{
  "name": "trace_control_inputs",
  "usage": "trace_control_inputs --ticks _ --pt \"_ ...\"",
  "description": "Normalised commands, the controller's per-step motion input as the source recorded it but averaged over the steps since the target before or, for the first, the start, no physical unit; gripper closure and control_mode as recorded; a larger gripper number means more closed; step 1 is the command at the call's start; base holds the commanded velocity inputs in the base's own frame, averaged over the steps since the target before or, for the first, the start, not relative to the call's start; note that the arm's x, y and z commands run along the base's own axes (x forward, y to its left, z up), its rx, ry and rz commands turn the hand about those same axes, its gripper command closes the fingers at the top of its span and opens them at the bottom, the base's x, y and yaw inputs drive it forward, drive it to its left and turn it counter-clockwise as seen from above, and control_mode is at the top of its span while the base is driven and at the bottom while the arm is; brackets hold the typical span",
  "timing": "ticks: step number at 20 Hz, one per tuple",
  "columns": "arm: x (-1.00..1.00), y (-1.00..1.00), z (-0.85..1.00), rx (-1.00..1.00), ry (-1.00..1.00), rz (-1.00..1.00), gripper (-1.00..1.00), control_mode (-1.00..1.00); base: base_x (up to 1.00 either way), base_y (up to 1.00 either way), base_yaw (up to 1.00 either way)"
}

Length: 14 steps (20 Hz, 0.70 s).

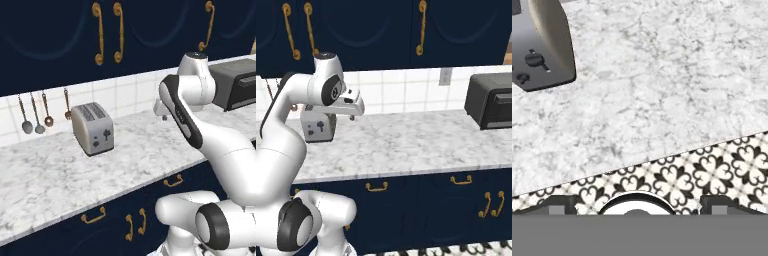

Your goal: Navigate to the range hood.

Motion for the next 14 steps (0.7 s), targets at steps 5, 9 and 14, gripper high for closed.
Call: trace_control_inputs --ticks 5,9,14 --pt "0.00 0.00 0.00 0.00 0.00 0.00 -1.00 1.00 0.04 -1.00 0.03" --pt "0.00 0.00 0.00 0.00 0.00 0.00 -1.00 1.00 0.14 -1.00 0.06" --pt "0.00 0.00 0.00 0.00 0.00 0.00 -1.00 1.00 0.17 -1.00 0.08"
